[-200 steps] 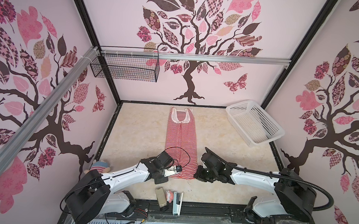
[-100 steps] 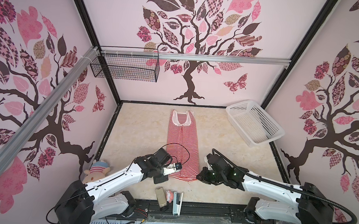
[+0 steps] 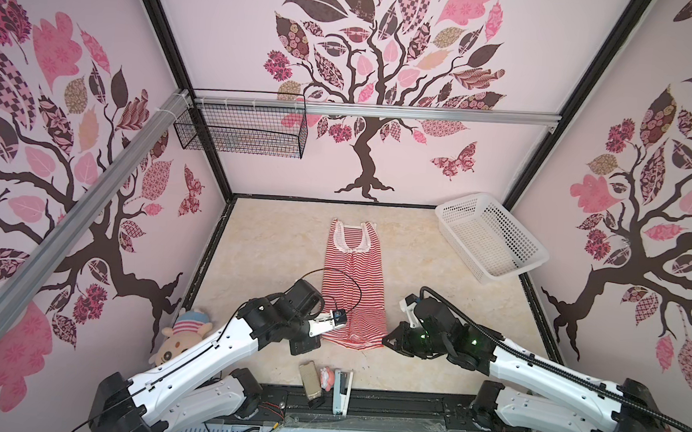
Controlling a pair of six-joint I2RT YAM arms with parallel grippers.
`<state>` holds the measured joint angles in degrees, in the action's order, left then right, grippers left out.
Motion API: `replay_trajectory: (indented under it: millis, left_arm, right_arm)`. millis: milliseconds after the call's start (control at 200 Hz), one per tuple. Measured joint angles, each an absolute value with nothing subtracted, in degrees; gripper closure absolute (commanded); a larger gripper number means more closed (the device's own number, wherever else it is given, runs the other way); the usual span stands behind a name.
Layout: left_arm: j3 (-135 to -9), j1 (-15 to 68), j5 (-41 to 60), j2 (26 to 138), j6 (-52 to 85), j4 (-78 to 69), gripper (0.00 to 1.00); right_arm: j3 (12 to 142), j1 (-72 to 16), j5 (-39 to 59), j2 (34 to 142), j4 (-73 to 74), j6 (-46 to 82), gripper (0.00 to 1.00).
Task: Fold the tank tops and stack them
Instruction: 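Lift the gripped hem with both grippers and fold it toward the straps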
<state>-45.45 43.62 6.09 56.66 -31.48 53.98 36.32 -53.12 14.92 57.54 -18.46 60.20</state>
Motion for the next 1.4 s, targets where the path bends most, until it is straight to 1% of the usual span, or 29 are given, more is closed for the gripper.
replay_trajectory:
  millis: [150, 255, 430, 650, 946, 1146, 1396]
  left_arm:
    - [-47.22, 43.11, 4.95, 59.16, -31.92, 53.65, 0.99]
    - [-49.25, 40.45, 5.48, 62.13, -32.82, 53.15, 0.99]
    - [-53.39, 34.54, 6.68, 66.5, -34.48, 51.46, 0.99]
    - [-56.45, 33.08, 6.92, 71.72, -36.05, 48.53, 1.0]
    - [-64.51, 27.24, 8.36, 80.01, -36.03, 44.29, 1.0]
    - [-67.99, 24.95, 9.56, 85.06, -36.1, 42.59, 1.0]
    - [-72.23, 21.78, 11.05, 91.11, -37.15, 42.59, 1.0]
  right_arm:
    - [41.52, -52.25, 13.69, 60.03, -19.86, 59.24, 1.0]
    - [43.35, -49.32, 14.15, 61.34, -19.68, 58.15, 1.0]
    - [45.19, -43.81, 16.4, 65.41, -19.31, 55.64, 1.0]
    - [48.88, -39.4, 19.2, 70.81, -18.94, 52.53, 1.0]
    - [57.01, -32.84, 22.5, 77.45, -18.63, 48.18, 1.0]
    - [61.65, -29.91, 24.43, 83.2, -18.48, 45.98, 1.0]
    - [64.51, -27.14, 27.2, 90.83, -16.58, 44.53, 1.0]
